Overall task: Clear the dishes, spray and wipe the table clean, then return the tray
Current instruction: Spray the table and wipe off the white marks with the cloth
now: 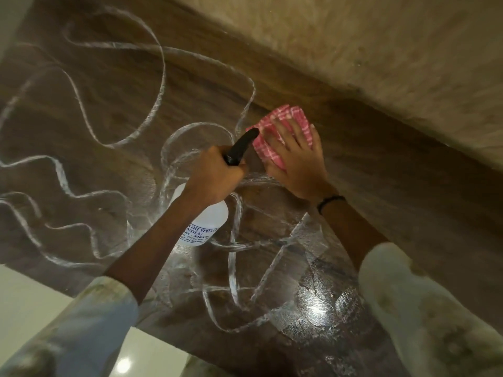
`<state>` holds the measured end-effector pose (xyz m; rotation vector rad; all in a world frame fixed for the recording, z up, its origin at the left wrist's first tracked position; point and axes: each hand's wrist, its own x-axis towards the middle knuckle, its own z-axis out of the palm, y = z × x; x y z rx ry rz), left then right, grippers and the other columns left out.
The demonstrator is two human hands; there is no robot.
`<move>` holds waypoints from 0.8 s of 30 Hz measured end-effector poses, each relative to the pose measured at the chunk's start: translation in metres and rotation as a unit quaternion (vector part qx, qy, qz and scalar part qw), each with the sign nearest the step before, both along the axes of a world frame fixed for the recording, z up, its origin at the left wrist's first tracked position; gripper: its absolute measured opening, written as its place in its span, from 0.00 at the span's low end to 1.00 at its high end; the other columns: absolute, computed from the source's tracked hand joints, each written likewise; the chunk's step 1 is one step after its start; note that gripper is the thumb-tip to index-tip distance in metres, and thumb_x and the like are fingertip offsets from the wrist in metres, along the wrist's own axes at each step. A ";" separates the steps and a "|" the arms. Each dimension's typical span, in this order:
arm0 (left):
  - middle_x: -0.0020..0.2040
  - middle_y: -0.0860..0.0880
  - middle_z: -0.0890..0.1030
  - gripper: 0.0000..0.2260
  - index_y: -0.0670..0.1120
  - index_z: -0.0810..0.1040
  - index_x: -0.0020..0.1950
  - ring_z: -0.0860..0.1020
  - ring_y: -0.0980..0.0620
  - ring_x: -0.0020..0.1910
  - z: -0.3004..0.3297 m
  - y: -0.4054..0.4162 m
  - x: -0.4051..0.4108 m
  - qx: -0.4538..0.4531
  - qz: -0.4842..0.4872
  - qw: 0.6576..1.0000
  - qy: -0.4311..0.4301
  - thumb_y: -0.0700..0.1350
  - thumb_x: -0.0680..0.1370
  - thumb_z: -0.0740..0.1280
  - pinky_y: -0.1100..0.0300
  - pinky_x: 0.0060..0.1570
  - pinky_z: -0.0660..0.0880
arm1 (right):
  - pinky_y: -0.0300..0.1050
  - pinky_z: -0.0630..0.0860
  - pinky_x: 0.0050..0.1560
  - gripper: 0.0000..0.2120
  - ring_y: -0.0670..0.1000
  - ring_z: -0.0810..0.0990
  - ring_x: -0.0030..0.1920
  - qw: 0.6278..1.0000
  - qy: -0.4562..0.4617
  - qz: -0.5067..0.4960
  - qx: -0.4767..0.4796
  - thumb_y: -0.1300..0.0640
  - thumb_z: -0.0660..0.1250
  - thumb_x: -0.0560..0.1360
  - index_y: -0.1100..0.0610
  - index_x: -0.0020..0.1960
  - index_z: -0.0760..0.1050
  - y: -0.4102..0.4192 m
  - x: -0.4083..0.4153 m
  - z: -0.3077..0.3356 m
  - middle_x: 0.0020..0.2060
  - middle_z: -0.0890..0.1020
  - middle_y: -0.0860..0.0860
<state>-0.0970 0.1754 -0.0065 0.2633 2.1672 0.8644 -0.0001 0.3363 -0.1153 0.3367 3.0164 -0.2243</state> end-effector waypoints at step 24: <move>0.24 0.48 0.69 0.06 0.41 0.76 0.39 0.66 0.56 0.19 -0.025 -0.048 0.125 0.021 -0.093 0.994 -0.058 0.41 0.74 0.67 0.60 0.27 0.64 | 0.65 0.42 0.73 0.33 0.57 0.49 0.77 0.978 -0.031 -0.204 -0.022 0.37 0.48 0.74 0.46 0.77 0.53 0.018 0.121 0.008 0.77 0.54 0.53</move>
